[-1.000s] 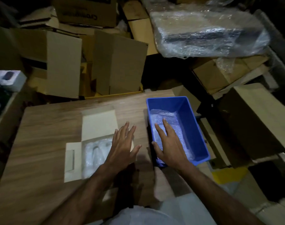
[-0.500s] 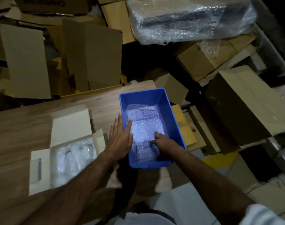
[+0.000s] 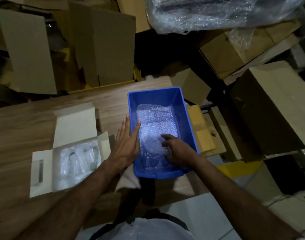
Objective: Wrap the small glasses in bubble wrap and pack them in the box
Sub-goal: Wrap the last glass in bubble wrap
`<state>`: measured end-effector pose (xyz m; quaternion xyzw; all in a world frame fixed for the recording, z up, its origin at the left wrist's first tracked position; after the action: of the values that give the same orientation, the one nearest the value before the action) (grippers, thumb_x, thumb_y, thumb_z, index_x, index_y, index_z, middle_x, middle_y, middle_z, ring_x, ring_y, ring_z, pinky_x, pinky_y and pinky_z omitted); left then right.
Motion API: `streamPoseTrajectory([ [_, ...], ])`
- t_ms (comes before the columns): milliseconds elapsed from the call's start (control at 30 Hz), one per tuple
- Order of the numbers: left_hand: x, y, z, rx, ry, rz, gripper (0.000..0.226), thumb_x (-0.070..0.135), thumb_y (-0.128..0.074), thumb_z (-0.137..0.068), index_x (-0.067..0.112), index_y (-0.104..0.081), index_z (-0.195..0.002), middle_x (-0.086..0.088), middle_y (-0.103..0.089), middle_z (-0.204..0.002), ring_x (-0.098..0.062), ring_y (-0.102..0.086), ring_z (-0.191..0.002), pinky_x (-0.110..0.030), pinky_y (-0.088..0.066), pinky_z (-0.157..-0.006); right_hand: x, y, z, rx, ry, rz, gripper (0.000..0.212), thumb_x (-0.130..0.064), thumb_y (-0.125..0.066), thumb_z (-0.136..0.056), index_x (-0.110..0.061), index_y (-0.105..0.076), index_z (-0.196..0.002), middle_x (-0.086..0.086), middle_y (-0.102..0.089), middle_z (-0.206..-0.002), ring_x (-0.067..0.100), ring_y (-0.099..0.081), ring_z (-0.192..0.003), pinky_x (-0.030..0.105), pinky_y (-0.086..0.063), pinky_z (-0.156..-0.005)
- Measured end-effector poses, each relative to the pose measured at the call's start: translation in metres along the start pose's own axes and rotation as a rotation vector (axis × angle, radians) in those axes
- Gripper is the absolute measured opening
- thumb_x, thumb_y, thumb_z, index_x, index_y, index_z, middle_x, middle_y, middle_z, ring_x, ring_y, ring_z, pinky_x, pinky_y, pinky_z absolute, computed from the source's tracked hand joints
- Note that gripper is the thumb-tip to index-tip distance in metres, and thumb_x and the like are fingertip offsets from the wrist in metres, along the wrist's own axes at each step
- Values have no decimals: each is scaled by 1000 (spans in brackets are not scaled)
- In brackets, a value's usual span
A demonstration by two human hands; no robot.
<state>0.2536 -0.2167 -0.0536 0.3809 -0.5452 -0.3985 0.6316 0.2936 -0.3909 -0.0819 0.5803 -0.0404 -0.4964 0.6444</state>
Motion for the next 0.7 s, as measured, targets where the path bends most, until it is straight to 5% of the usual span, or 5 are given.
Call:
streamPoseTrajectory([
  [167, 4, 6, 2, -40, -60, -26, 94, 40, -59, -94, 26, 5, -162, -13, 31, -163, -25, 33, -149, -37, 16, -119, -21, 33, 16, 175, 55, -10, 25, -11, -52, -71, -19, -47, -94, 10, -46, -153, 28, -45, -140, 42, -52, -85],
  [300, 23, 11, -4, -38, -131, -38, 108, 46, -75, -84, 32, -2, -161, -8, 31, -164, -28, 30, -151, -44, 9, -124, -50, 60, 36, 339, 146, -57, 30, 1, -52, -75, -14, -53, -101, 15, -51, -148, 33, -51, -131, 42, -47, -97],
  [467, 44, 31, -20, -57, -204, 146, 59, 17, -55, -93, 34, -45, -149, 0, -2, -170, -25, 4, -157, -56, -15, -124, -75, 90, 62, 484, 186, -6, 57, -6, -59, -72, -16, -55, -128, 10, -46, -155, 26, -49, -135, 37, -37, -113],
  [633, 49, 101, 10, 98, -347, 338, 46, 41, -39, -101, 33, -53, -144, 16, -27, -163, -6, -15, -154, -28, -17, -121, -85, 114, 74, 574, 121, 93, 83, -42, -64, -84, -21, -30, -157, 5, -22, -167, 22, -24, -153, 42, -16, -126],
  [700, 45, 124, 27, 134, -416, 327, 40, 24, -45, -105, 28, -54, -144, 15, -34, -161, -7, -20, -153, -23, -20, -122, -100, 122, 70, 613, 159, 141, 89, -43, -72, -85, -22, -28, -159, 5, -15, -169, 19, -16, -155, 41, -12, -127],
])
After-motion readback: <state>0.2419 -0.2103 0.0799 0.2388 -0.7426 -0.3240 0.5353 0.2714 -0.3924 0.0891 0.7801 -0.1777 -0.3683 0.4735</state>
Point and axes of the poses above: each hand's wrist, its own z-axis away from the middle knuckle, its own y-axis out of the back of the hand, x = y × z, the point moved 9 cm from there along -z, towards the middle knuckle
